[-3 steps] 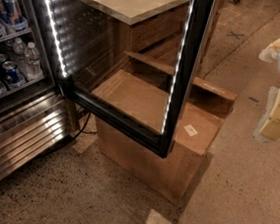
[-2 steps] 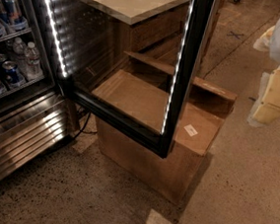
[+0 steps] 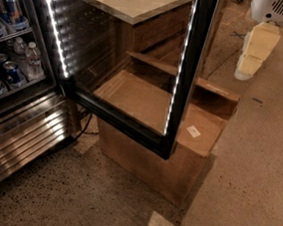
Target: Close right fridge door
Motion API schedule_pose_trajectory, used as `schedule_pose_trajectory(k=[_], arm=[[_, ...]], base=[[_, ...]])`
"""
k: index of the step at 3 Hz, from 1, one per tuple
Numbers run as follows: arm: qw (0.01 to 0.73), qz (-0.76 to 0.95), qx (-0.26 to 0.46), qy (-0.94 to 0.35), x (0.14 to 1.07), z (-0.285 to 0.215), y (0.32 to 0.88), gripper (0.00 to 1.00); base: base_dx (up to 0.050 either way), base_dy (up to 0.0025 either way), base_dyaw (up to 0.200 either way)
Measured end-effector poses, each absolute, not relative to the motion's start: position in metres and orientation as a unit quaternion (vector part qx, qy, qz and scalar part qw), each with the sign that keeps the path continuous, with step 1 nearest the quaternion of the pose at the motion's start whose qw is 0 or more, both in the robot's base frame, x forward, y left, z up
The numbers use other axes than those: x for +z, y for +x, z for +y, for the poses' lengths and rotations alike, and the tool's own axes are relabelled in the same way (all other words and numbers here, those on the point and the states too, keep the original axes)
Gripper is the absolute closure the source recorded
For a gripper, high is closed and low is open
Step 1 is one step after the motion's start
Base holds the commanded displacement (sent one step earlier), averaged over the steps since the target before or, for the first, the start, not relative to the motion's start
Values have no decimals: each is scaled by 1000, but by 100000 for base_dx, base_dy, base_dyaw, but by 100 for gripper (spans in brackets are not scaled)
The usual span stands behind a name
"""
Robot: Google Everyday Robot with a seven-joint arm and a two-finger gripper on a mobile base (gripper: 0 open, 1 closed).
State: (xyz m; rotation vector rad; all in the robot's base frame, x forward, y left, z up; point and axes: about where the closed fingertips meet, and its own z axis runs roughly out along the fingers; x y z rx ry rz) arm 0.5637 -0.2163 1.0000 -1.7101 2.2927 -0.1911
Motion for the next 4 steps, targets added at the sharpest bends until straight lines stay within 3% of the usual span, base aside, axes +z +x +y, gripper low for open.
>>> schedule_pose_trajectory(k=[2, 4], arm=[[181, 786, -82, -585, 1017, -210, 590, 0], [134, 786, -33, -602, 947, -189, 592, 0]], base=[[0, 0, 0], [0, 0, 0]])
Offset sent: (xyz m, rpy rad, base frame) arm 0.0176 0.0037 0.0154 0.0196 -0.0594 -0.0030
